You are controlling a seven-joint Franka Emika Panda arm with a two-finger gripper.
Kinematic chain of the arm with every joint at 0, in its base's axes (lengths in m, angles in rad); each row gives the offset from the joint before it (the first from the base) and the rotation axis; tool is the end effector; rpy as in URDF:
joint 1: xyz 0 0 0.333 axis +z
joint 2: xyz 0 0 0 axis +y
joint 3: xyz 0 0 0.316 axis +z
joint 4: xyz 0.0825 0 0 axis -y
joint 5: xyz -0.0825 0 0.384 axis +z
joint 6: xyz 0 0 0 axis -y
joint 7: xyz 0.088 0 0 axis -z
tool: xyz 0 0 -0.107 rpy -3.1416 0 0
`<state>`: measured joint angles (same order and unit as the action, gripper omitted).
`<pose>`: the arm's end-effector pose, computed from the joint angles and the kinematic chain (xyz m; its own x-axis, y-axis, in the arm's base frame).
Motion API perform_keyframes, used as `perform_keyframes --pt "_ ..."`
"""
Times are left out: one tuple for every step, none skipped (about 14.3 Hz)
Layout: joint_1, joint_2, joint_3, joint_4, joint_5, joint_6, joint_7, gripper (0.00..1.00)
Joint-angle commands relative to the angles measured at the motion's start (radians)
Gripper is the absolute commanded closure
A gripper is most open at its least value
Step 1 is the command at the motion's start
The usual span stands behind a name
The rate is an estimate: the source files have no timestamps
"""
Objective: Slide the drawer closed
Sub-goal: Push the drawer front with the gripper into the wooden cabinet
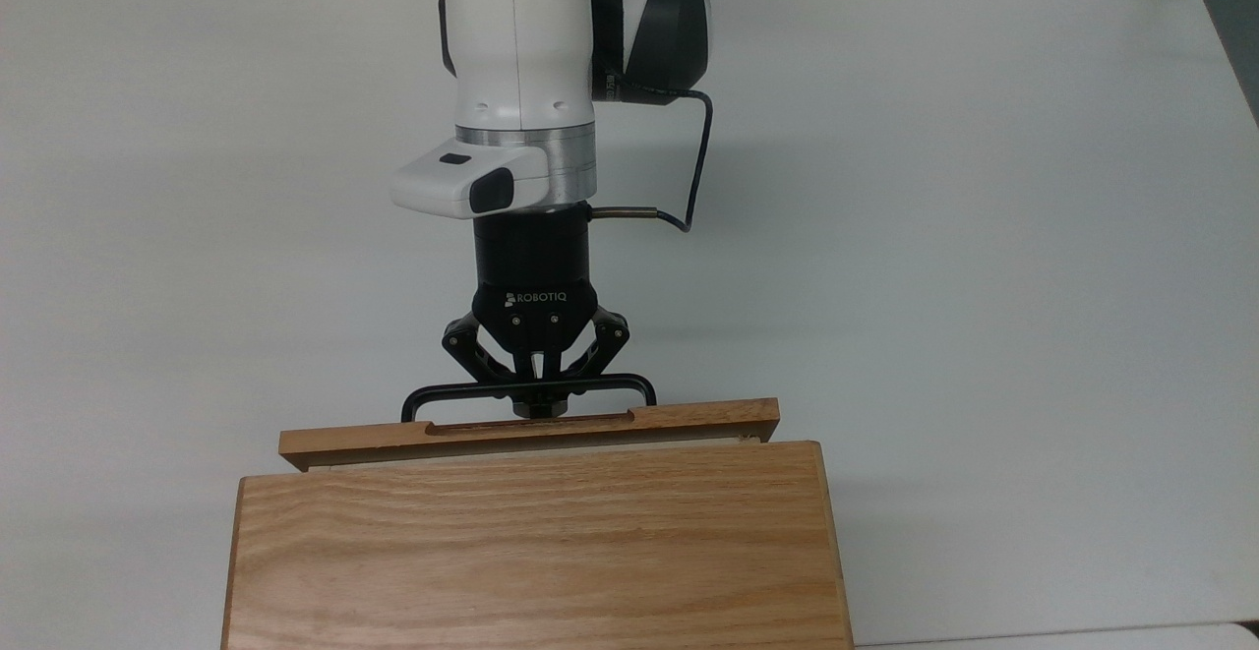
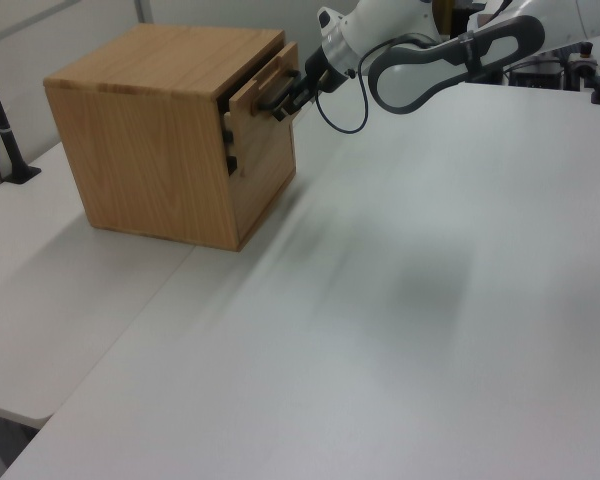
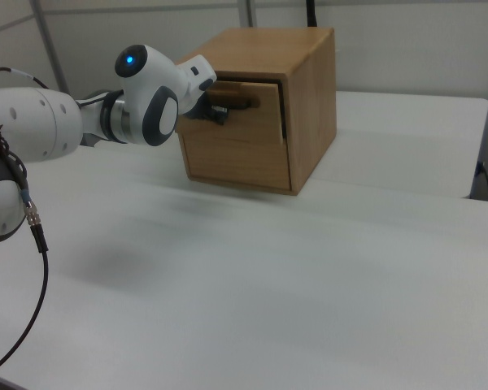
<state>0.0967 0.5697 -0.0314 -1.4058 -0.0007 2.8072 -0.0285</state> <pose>0.7617 0.0560 0.4723 0.6686 0.0888 0.7383 0.0895 -0.9952 0.0386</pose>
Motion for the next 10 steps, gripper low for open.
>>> perform_keyframes --pt "0.001 0.003 -0.002 0.019 0.015 0.020 0.009 1.00" --pt "0.000 -0.014 -0.002 0.005 0.016 0.012 0.005 1.00" --pt "0.000 -0.042 -0.002 -0.040 0.015 0.003 0.004 1.00" --pt "0.000 -0.071 -0.002 -0.080 0.015 -0.026 0.001 1.00" --pt "0.000 -0.097 -0.002 -0.111 0.013 -0.073 -0.002 1.00" --pt "0.001 -0.134 -0.002 -0.133 0.004 -0.177 -0.002 1.00" --pt "0.003 -0.160 -0.002 -0.134 -0.010 -0.306 -0.002 1.00" --pt "0.006 -0.177 -0.002 -0.133 -0.019 -0.378 -0.001 1.00" --pt "0.008 -0.169 -0.002 -0.125 -0.019 -0.379 0.001 1.00" --pt "0.009 -0.163 -0.002 -0.113 -0.021 -0.374 0.002 1.00"
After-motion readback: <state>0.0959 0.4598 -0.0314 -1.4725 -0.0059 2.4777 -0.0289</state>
